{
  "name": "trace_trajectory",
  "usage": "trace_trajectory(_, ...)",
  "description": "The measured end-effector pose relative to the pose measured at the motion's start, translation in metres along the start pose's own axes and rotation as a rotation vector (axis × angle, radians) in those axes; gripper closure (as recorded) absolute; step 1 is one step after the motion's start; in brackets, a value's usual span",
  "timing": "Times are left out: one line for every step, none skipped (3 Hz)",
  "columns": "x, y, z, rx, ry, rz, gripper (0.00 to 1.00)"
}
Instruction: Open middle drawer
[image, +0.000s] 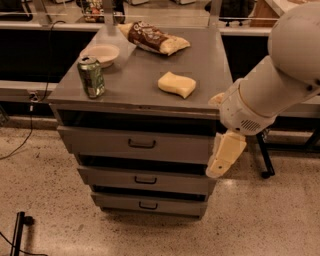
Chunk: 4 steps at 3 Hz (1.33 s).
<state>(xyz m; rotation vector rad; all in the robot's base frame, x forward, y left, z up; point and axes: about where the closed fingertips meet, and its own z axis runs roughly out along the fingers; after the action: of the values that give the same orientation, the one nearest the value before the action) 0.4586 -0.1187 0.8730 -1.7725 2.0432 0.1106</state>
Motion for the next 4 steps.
trace_trajectory(-0.002, 0.006, -0.002, -0.016, -0.027, -0.041, 0.0)
trace_trajectory(-0.007, 0.034, 0.049, -0.101, -0.153, -0.071, 0.0)
trace_trajectory(-0.011, 0.061, 0.123, -0.137, -0.277, -0.082, 0.0)
trace_trajectory(-0.016, 0.047, 0.131, -0.077, -0.292, -0.085, 0.0)
